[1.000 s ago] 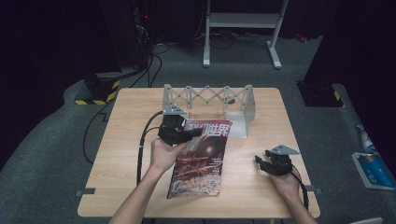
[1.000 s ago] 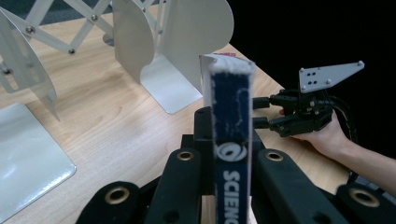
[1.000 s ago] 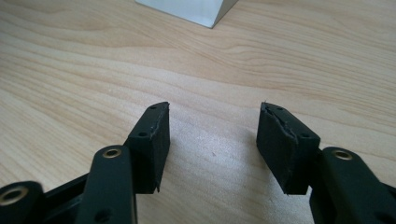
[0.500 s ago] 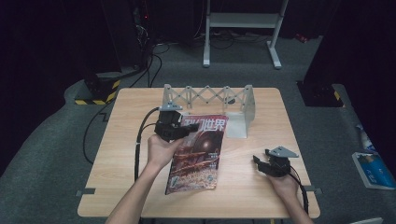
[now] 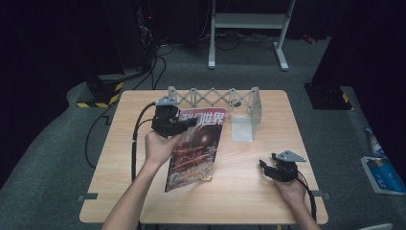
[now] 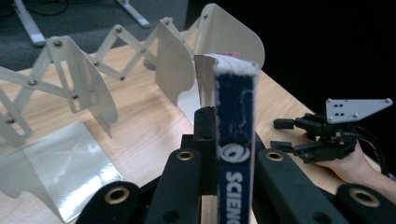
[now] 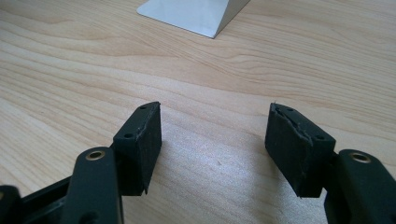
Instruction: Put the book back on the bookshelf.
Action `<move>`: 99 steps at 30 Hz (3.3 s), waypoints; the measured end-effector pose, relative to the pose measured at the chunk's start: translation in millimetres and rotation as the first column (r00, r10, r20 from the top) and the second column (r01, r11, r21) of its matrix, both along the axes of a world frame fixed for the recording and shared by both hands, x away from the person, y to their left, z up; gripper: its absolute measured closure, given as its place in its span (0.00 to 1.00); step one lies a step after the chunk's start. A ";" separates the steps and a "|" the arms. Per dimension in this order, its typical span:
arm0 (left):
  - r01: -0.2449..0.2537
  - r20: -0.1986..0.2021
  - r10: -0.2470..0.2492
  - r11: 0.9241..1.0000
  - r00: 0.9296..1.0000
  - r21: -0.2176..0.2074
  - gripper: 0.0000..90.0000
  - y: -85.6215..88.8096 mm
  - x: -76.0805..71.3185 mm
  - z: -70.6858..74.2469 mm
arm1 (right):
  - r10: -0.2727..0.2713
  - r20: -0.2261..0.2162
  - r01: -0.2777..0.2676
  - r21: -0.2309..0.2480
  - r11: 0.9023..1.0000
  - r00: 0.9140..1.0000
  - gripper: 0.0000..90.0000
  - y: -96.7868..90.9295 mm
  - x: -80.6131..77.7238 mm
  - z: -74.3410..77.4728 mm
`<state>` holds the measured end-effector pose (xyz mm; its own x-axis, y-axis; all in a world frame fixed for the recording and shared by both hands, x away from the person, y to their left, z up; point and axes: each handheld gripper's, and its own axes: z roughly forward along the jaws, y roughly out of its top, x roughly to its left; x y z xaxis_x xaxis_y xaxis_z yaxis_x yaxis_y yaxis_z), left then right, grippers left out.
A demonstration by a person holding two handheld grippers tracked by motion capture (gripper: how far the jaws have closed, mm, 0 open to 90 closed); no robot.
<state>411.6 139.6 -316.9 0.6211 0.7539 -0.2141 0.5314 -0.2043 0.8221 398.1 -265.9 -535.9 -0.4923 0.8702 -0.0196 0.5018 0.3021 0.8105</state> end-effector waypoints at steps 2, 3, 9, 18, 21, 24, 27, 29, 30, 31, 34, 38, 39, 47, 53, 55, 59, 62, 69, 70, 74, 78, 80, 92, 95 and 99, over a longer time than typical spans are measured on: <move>-0.008 0.000 0.008 1.000 1.000 0.003 0.93 1.2 0.6 1.6 | 0.000 0.000 0.000 0.000 1.000 1.000 0.41 0.0 0.0 0.0; -0.007 0.004 0.007 1.000 1.000 0.012 0.93 2.3 1.3 2.4 | 0.000 0.000 0.000 0.000 1.000 1.000 0.41 0.0 0.0 0.0; -0.023 0.011 0.023 0.999 1.000 0.024 0.93 5.1 3.3 6.9 | -0.001 0.000 0.001 0.001 1.000 1.000 0.41 0.1 -0.2 0.0; -0.048 0.022 0.047 0.997 0.999 0.065 0.93 10.2 8.7 15.7 | -0.001 0.000 0.001 0.001 1.000 1.000 0.41 0.1 -0.3 0.0; -0.060 0.024 0.058 0.996 0.998 0.072 0.93 11.7 10.4 18.3 | -0.001 0.000 0.001 0.001 1.000 1.000 0.41 0.1 -0.3 -0.1; -0.071 0.030 0.069 0.994 0.997 0.086 0.93 14.3 12.9 19.8 | -0.001 0.000 0.001 0.001 1.000 1.000 0.40 0.1 -0.3 -0.1; -0.082 0.029 0.080 0.993 0.996 0.087 0.93 16.9 15.0 20.6 | -0.001 0.000 0.001 0.001 1.000 1.000 0.41 0.1 -0.2 -0.1; -0.090 0.032 0.088 0.992 0.996 0.088 0.93 19.5 16.7 21.2 | -0.001 0.000 0.001 0.001 1.000 1.000 0.41 0.1 -0.3 -0.1; -0.095 0.036 0.092 0.991 0.995 0.091 0.93 21.0 17.7 21.7 | -0.001 -0.001 0.001 0.001 1.000 1.000 0.40 0.1 -0.3 0.0; -0.100 0.035 0.097 0.991 0.995 0.085 0.93 21.8 18.3 22.0 | -0.001 -0.001 0.001 0.001 1.000 1.000 0.41 0.1 -0.3 0.0; -0.114 0.036 0.112 0.990 0.993 0.082 0.93 24.6 20.6 24.0 | -0.002 -0.002 0.002 0.002 1.000 1.000 0.41 0.2 -0.4 0.0; -0.131 0.052 0.126 0.987 0.991 0.094 0.93 29.6 24.0 27.8 | -0.001 -0.002 0.001 0.002 1.000 1.000 0.40 0.2 -0.4 0.0; -0.134 0.053 0.130 0.987 0.990 0.092 0.93 30.4 24.6 28.3 | -0.002 -0.003 0.002 0.003 1.000 1.000 0.40 0.3 -0.5 0.0; -0.188 0.069 0.183 0.979 0.981 0.080 0.93 39.6 32.5 31.2 | -0.002 -0.003 0.002 0.004 1.000 1.000 0.40 0.4 -0.6 0.1; -0.224 0.082 0.218 0.972 0.972 0.071 0.93 44.3 38.2 31.4 | -0.002 -0.004 0.002 0.004 1.000 1.000 0.40 0.4 -0.7 0.1; -0.234 0.088 0.228 0.970 0.970 0.068 0.93 45.5 40.7 31.0 | 0.001 -0.001 -0.001 0.001 1.000 1.000 0.40 0.2 -0.4 0.0; -0.255 0.096 0.248 0.965 0.964 0.064 0.93 47.1 46.2 30.4 | 0.001 0.000 -0.001 0.001 1.000 1.000 0.40 0.2 -0.4 0.0; -0.266 0.100 0.259 0.962 0.961 0.059 0.93 48.1 50.5 28.7 | 0.001 0.000 -0.001 0.001 1.000 1.000 0.40 0.2 -0.4 0.0; -0.291 0.106 0.284 0.955 0.953 0.057 0.93 48.7 61.5 22.6 | 0.002 0.002 -0.002 -0.001 1.000 1.000 0.40 0.1 -0.3 -0.1; -0.296 0.107 0.290 0.954 0.951 0.053 0.93 48.7 62.8 21.8 | 0.003 0.002 -0.003 -0.001 1.000 1.000 0.40 0.0 -0.3 -0.1; -0.305 0.099 0.300 0.951 0.949 0.044 0.93 49.9 67.8 19.5 | 0.001 0.002 -0.001 0.000 1.000 1.000 0.40 0.2 -0.4 -0.1; -0.311 0.097 0.306 0.950 0.947 0.034 0.93 50.7 72.1 17.3 | 0.000 0.001 0.000 0.000 1.000 1.000 0.40 0.2 -0.5 -0.1; -0.313 0.099 0.309 0.949 0.946 0.031 0.93 50.4 73.9 16.4 | 0.001 0.002 -0.001 0.000 1.000 1.000 0.40 0.2 -0.4 -0.1; -0.317 0.099 0.315 0.948 0.944 0.014 0.93 48.0 84.1 10.0 | 0.000 0.003 0.000 0.000 1.000 1.000 0.40 0.2 -0.5 -0.1; -0.321 0.098 0.320 0.947 0.943 0.002 0.93 47.4 86.5 8.6 | 0.000 0.002 0.000 0.000 1.000 1.000 0.40 0.2 -0.5 -0.1; -0.327 0.102 0.327 0.945 0.940 -0.012 0.93 47.6 89.9 6.9 | 0.000 0.003 0.000 0.000 1.000 1.000 0.40 0.2 -0.6 -0.1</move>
<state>501.5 187.2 -310.0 0.3583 0.9200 -0.1588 0.4837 -0.0375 0.8744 397.5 -265.7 -536.0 -0.4923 0.8702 -0.0209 0.4997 0.3022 0.8117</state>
